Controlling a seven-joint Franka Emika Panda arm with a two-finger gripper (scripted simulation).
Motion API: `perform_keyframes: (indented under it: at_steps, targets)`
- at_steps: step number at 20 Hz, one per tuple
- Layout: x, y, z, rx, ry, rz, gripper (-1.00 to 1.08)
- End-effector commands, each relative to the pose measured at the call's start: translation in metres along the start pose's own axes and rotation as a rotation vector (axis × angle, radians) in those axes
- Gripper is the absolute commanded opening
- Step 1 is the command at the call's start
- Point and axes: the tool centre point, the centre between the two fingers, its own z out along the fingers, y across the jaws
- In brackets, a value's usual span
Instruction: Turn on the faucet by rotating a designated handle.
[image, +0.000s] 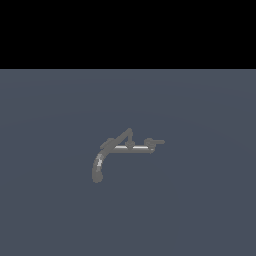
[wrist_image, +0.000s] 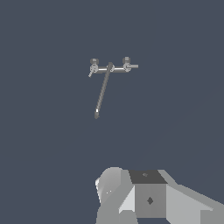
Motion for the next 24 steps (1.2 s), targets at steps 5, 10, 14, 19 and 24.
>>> perform_keyframes:
  at_steps: [5,10,14,19,24]
  targets:
    - [0.002,-0.001,0.003,0.000,0.000,0.010,-1.00]
    - [0.008,-0.005,0.013,0.001,0.000,0.050,-1.00]
    - [0.017,-0.010,0.028,0.002,0.001,0.106,-1.00]
    - [0.035,-0.018,0.054,0.003,0.001,0.204,-1.00]
    - [0.058,-0.026,0.087,0.005,0.002,0.328,-1.00]
